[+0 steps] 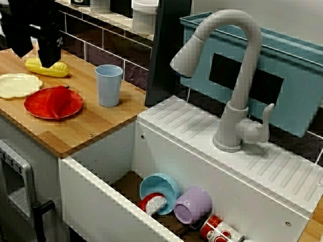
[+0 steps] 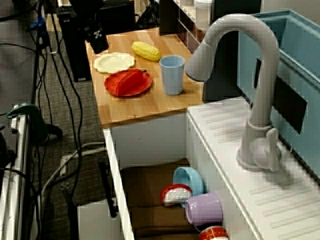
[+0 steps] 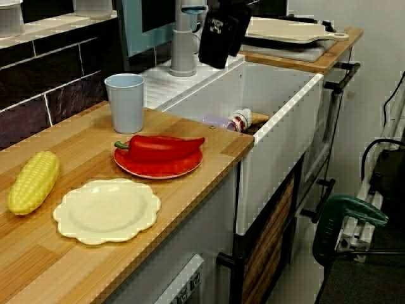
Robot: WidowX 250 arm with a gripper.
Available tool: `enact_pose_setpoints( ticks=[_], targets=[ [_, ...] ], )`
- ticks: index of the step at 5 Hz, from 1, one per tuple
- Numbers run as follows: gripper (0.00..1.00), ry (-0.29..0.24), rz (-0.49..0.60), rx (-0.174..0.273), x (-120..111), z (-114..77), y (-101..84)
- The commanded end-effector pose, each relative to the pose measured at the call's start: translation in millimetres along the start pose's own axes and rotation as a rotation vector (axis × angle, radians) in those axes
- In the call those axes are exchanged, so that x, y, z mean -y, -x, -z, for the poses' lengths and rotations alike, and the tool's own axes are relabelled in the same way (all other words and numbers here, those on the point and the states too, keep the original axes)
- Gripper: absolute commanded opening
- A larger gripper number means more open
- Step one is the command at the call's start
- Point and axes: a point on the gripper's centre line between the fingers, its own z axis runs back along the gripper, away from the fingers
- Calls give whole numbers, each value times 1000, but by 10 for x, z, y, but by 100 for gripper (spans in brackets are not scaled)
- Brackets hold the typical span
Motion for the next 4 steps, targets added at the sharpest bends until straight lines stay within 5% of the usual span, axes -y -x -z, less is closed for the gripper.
enact_pose_setpoints(
  ticks=[1, 4],
  targets=[
    [100, -1, -217, 130, -120, 103, -155],
    [100, -24, -205, 117, -187, 215, -349]
  ],
)
